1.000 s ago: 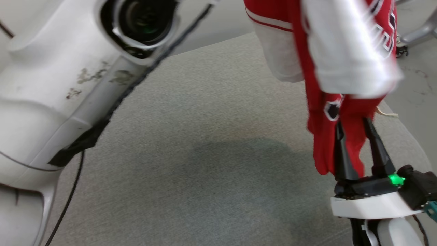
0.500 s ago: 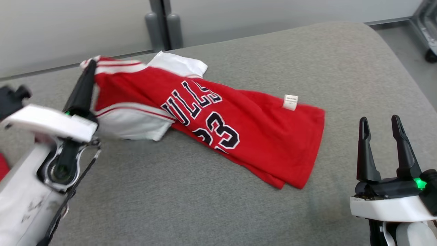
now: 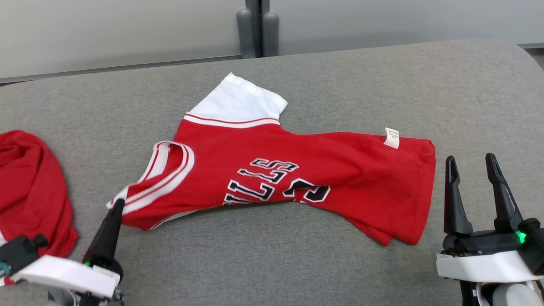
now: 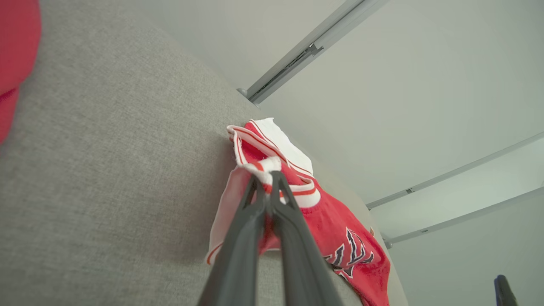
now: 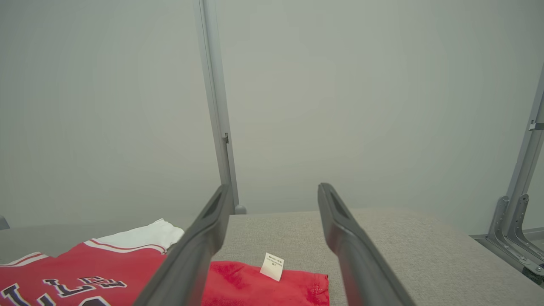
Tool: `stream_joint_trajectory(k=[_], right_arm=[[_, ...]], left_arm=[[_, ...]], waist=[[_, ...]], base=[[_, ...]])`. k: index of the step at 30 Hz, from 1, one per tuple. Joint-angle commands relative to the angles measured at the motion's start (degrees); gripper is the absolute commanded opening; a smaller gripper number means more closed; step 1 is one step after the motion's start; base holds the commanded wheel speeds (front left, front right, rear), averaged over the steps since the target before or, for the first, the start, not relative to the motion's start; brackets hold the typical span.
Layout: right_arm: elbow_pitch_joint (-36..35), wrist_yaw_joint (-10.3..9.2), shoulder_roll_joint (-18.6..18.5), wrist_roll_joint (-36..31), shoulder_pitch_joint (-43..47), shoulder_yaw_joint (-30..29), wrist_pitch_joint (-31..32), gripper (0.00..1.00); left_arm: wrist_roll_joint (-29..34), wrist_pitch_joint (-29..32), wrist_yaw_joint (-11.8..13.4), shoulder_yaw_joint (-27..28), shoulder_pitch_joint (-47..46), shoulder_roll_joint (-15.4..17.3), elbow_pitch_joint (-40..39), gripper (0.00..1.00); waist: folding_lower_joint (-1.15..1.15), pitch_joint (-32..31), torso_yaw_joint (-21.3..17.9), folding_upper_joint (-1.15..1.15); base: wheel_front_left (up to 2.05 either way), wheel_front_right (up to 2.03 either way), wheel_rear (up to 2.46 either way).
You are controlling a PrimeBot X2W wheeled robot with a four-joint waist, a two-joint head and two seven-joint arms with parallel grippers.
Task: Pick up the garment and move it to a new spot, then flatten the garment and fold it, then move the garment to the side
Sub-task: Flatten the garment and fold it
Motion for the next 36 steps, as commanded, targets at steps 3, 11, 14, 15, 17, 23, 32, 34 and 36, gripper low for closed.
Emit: stream_joint_trajectory(k=[3, 11, 14, 15, 17, 23, 32, 34, 36], right_arm=[[0.47, -0.01, -0.13, -0.68, 0.8, -0.03, -0.08, 1.0], [1.36, -0.02, -0.14, -1.54, 1.76, 0.32, -0.08, 1.0], [1.68, -0.02, -0.15, -1.83, 1.26, 0.79, -0.08, 1.0], [1.54, -0.02, -0.16, -1.82, 1.14, 0.72, -0.08, 1.0], [1.06, -0.01, -0.14, -1.71, 0.95, 0.43, -0.08, 1.0], [0.25, -0.01, -0.13, -3.19, -0.62, 0.57, -0.08, 1.0], [-1.92, -0.02, -0.17, -2.16, -7.69, 1.6, -0.08, 1.0], [-2.54, -0.02, -0.12, -1.71, -8.74, 1.13, -0.08, 1.0], [-3.01, -0.02, -0.12, -1.46, -9.31, 0.71, -0.08, 1.0]], left_arm=[[2.19, 0.06, 0.07, -0.93, 4.58, 2.06, -1.65, 0.0], [6.22, 2.88, 4.57, -5.5, 7.41, 3.37, 2.45, 0.06], [5.34, 3.14, 6.77, -4.26, 5.02, 2.75, 3.63, 1.0], [5.52, 3.68, 6.83, -3.95, 3.93, 3.3, 3.07, 1.0], [6.5, 4.2, 7.24, -2.61, 0.82, 5.45, 1.55, 1.0], [13.81, 12.06, 7.57, -3.15, -15.62, 11.34, -4.37, 1.0], [19.15, 35.24, 1.96, -10.01, -42.17, 12.67, 3.9, 1.0], [22.09, 36.13, 0.82, -12.03, -45.42, 12.5, 6.67, 1.0], [23.42, 36.19, 0.26, -13.37, -48.21, 11.73, 9.1, 1.0]], waist=[[0.0, -0.58, 2.23, 0.0], [0.0, -1.28, 4.18, 0.0], [0.0, -1.33, 4.18, 0.0], [0.0, -1.28, 4.16, 0.0], [0.0, -0.76, 4.25, 0.0], [0.0, 3.62, 4.06, 0.0], [0.0, 14.44, -1.93, 0.0], [0.0, 16.33, -3.24, 0.0], [0.0, 17.85, -4.42, 0.0]], base=[[0.0, 0.0, 0.0], [0.0, 0.0, 0.0], [0.0, 0.0, 0.0], [0.0, 0.0, 0.0], [0.0, 0.0, 0.0], [0.0, 0.0, 0.0], [0.0, 0.0, 0.0], [0.0, 0.0, 0.0], [0.0, 0.0, 0.0]])
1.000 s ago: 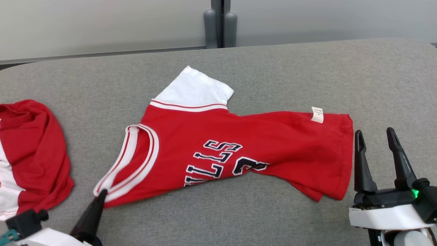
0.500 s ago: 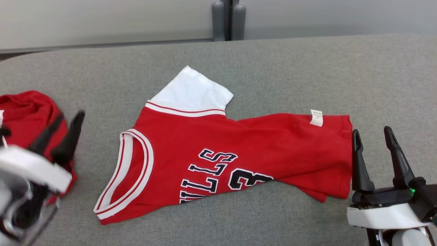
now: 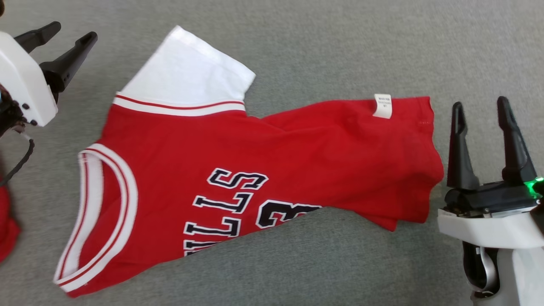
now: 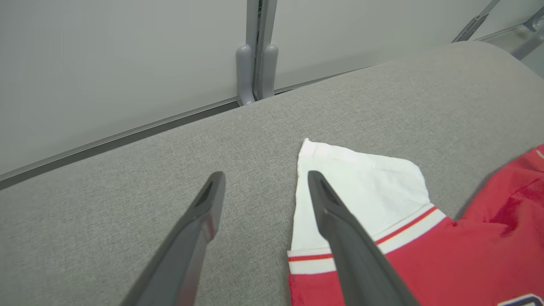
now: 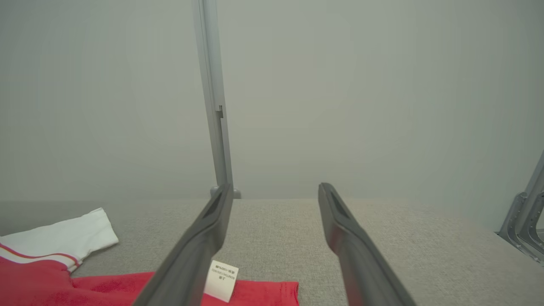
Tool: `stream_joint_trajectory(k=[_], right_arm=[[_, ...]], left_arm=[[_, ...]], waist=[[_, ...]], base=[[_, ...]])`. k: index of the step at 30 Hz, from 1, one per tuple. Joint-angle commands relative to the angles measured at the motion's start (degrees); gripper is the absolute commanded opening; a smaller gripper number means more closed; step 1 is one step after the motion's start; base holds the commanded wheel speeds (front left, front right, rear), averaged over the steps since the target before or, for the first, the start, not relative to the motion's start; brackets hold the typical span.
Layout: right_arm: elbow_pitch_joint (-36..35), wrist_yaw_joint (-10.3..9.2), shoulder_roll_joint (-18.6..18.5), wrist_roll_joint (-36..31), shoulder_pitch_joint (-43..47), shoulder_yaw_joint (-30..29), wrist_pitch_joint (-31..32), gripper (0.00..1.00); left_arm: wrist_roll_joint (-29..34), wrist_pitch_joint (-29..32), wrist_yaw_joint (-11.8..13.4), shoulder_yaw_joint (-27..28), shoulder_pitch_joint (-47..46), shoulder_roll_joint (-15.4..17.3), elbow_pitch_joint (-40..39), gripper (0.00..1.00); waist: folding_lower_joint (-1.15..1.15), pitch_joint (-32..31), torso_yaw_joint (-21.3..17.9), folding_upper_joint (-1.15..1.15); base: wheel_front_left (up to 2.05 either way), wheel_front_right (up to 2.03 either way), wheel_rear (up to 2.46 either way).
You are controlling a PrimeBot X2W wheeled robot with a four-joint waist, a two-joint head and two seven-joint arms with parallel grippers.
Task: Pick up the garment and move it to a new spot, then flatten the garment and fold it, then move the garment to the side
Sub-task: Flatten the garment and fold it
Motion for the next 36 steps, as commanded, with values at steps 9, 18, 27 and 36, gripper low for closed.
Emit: stream_joint_trajectory(k=[9, 18, 27, 36], right_arm=[[-1.87, -0.02, -0.06, 2.23, -3.13, -0.41, -0.08, 1.0], [-2.59, -0.02, -0.08, 4.87, -5.04, 1.17, -0.08, 1.0], [-2.55, -0.02, -0.07, 6.37, -4.93, 0.29, -0.08, 1.0], [-2.36, -0.02, -0.07, 5.83, -5.39, -0.2, -0.07, 1.0]], left_arm=[[1.98, 0.38, -0.48, -9.78, -10.78, -1.09, 3.81, 1.0], [2.55, -0.72, -0.49, -19.26, -18.42, 1.21, 7.39, 1.0], [-0.14, 0.13, -0.49, -27.72, -21.04, 2.58, 8.67, 0.76], [-4.13, -0.05, -0.51, -30.5, -21.41, 4.02, 3.0, 0.0]], waist=[[0.0, 9.28, -6.67, 0.0], [0.0, 12.13, -9.97, 0.0], [0.0, 12.74, -11.74, 0.0], [0.0, 11.65, -10.43, 0.0]], base=[[0.0, 0.0, 0.0], [0.0, 0.0, 0.0], [0.0, 0.0, 0.0], [0.0, 0.0, 0.0]])
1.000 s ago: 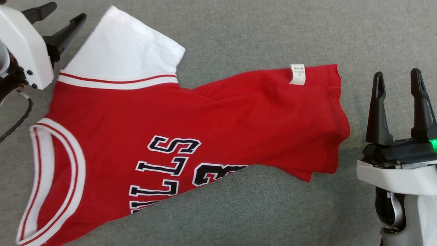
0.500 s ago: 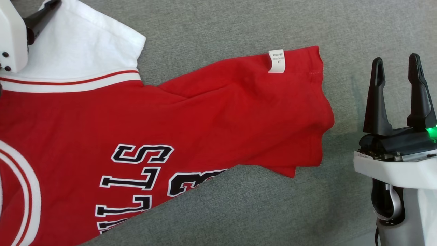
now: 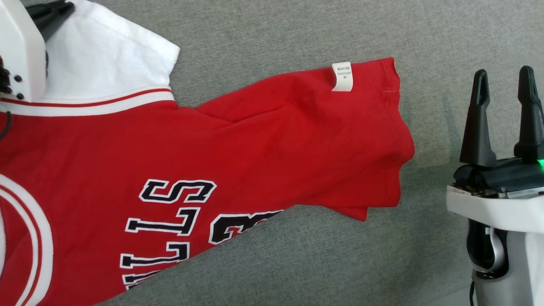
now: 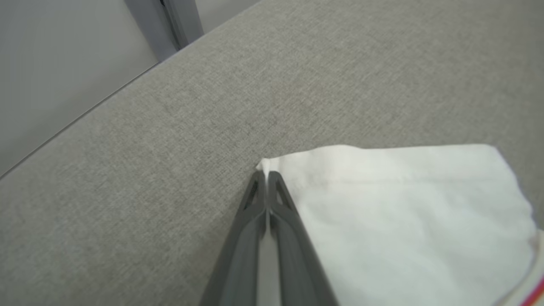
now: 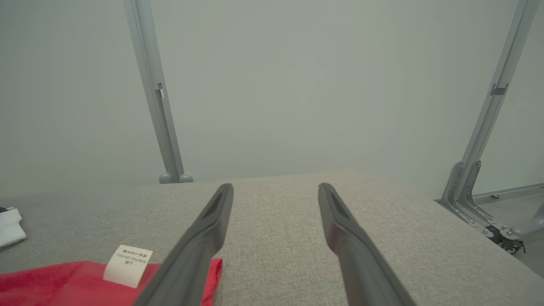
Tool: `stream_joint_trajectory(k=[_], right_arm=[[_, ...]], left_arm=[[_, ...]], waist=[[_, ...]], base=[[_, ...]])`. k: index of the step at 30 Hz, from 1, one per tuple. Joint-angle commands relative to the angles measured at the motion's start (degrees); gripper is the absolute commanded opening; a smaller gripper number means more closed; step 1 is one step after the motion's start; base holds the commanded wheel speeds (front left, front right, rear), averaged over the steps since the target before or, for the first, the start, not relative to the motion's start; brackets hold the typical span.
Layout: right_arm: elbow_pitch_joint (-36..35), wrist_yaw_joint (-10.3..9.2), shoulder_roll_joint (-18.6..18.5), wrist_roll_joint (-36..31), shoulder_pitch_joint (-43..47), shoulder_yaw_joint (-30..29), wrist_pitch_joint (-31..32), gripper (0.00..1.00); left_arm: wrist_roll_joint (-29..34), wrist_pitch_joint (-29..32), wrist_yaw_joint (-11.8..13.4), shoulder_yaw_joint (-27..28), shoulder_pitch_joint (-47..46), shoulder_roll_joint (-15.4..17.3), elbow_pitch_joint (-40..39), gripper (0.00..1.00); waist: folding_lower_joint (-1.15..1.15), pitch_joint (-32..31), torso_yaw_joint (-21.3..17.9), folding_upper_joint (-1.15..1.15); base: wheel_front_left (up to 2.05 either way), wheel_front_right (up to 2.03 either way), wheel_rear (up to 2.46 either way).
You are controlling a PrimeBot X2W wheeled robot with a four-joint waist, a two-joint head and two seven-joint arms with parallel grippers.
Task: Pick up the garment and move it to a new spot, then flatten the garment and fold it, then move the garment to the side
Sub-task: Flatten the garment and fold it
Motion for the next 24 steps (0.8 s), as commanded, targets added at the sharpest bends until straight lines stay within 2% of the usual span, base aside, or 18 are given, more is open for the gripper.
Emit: stream_joint_trajectory(k=[1, 4, 8, 16, 20, 24], right_arm=[[0.32, -0.02, -0.07, 0.56, -0.72, 0.27, -0.07, 1.0], [5.44, -0.02, -0.06, 3.86, 0.49, 2.56, -0.07, 1.0], [12.67, -0.02, -0.18, 4.01, -0.67, 6.46, -0.07, 1.0], [25.41, -0.02, -0.12, 0.04, -5.21, 9.8, -0.07, 1.0], [32.06, -0.02, -0.02, 3.44, -8.28, 10.28, 0.16, 1.0], [34.46, -0.01, 0.07, 7.29, -10.27, 11.21, 2.91, 1.0]], left_arm=[[0.15, -1.12, -0.06, -0.54, 0.97, -0.1, -0.47, 0.0], [1.08, -5.08, -0.05, -0.59, 0.4, -0.17, -1.36, 0.0], [1.94, -7.93, -0.05, -0.88, 0.34, 0.13, -2.99, 0.0], [2.7, -9.74, -0.05, -1.04, 0.83, 1.48, -5.91, 0.0], [2.21, -10.08, -0.05, -1.01, 1.87, 1.5, -6.23, 0.0], [2.07, -9.95, -0.05, -1.02, 2.3, 1.56, -6.3, 0.0]], waist=[[0.0, -0.56, 0.71, 0.0], [0.0, -2.03, 2.04, 0.0], [0.0, -4.26, 3.61, 0.0], [0.0, -6.7, 5.76, 0.0], [0.0, -7.22, 6.52, 0.0], [0.0, -7.35, 6.68, 0.0]], base=[[0.0, 0.0, 0.0], [0.0, 0.0, 0.0], [0.0, 0.0, 0.0], [0.0, 0.0, 0.0], [0.0, 0.0, 0.0], [0.0, 0.0, 0.0]])
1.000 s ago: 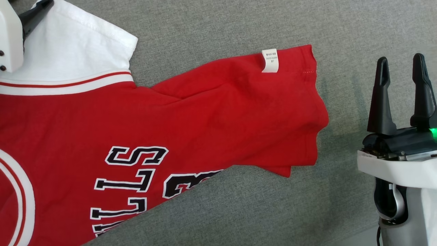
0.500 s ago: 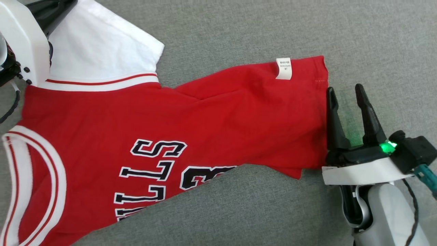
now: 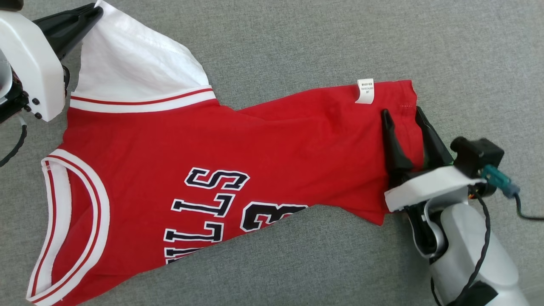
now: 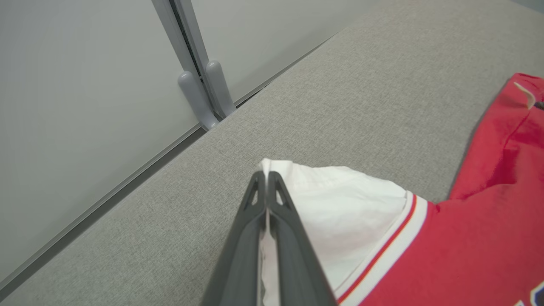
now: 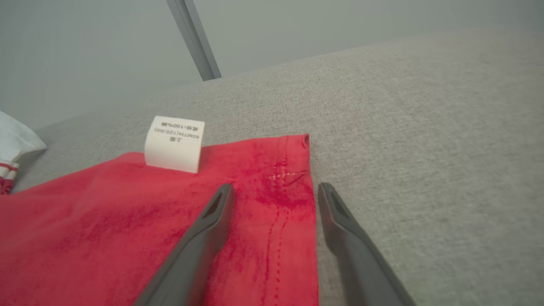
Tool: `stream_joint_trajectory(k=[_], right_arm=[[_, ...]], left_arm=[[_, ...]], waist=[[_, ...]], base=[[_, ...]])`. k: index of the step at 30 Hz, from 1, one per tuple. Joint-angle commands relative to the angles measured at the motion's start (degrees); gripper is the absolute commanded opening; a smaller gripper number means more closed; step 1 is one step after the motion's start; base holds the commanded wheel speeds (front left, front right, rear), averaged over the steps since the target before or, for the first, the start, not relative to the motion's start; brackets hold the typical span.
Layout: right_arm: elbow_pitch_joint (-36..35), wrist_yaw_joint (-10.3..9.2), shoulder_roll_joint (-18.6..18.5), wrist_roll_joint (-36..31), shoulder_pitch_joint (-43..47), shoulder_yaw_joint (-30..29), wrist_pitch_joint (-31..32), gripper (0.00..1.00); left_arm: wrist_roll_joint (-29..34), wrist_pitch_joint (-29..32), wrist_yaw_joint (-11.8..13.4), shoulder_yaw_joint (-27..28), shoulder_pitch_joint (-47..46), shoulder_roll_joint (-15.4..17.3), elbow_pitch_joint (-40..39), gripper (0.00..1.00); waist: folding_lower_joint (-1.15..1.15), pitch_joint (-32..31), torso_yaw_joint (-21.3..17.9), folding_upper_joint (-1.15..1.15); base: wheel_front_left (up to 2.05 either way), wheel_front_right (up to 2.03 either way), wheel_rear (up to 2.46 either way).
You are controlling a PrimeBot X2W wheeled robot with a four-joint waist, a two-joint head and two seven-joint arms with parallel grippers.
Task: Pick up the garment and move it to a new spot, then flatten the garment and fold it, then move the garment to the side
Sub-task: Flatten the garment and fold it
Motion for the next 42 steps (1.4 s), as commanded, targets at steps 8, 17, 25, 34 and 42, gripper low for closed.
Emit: stream_joint_trajectory(k=[8, 17, 25, 34, 42], right_arm=[[0.09, -0.07, -5.14, 8.36, -5.33, 2.51, 17.19, 1.0], [-8.43, -0.06, -7.39, 2.73, -1.81, -0.58, 32.33, 1.0], [-21.36, -0.04, -5.58, -0.89, 4.08, -2.02, 37.84, 1.0], [-23.74, -0.04, -4.89, -2.18, 4.07, -5.03, 38.39, 0.69], [-22.2, -0.04, -5.01, -2.33, 2.79, -5.44, 38.22, 0.49]], left_arm=[[-0.36, 0.34, -0.04, -0.01, 1.22, 0.8, -0.2, 0.0], [0.28, 0.87, -0.03, 0.02, 2.41, 0.8, -0.72, 0.0], [0.18, 1.3, -0.04, 0.02, 2.27, 1.03, -0.81, 0.0], [0.47, 1.46, -0.03, 0.02, 2.03, 1.34, -1.4, 0.0], [0.3, 1.3, -0.03, 0.02, 2.21, 1.64, -1.59, 0.0]], waist=[[0.0, -0.55, -0.09, 0.0], [0.0, -1.76, 1.08, 0.0], [0.0, -2.4, 1.39, 0.0], [0.0, -1.77, 1.68, 0.0], [0.0, -1.57, 2.04, 0.0]], base=[[0.0, 0.0, 0.0], [0.0, 0.0, 0.0], [0.0, 0.0, 0.0], [0.0, 0.0, 0.0], [0.0, 0.0, 0.0]])
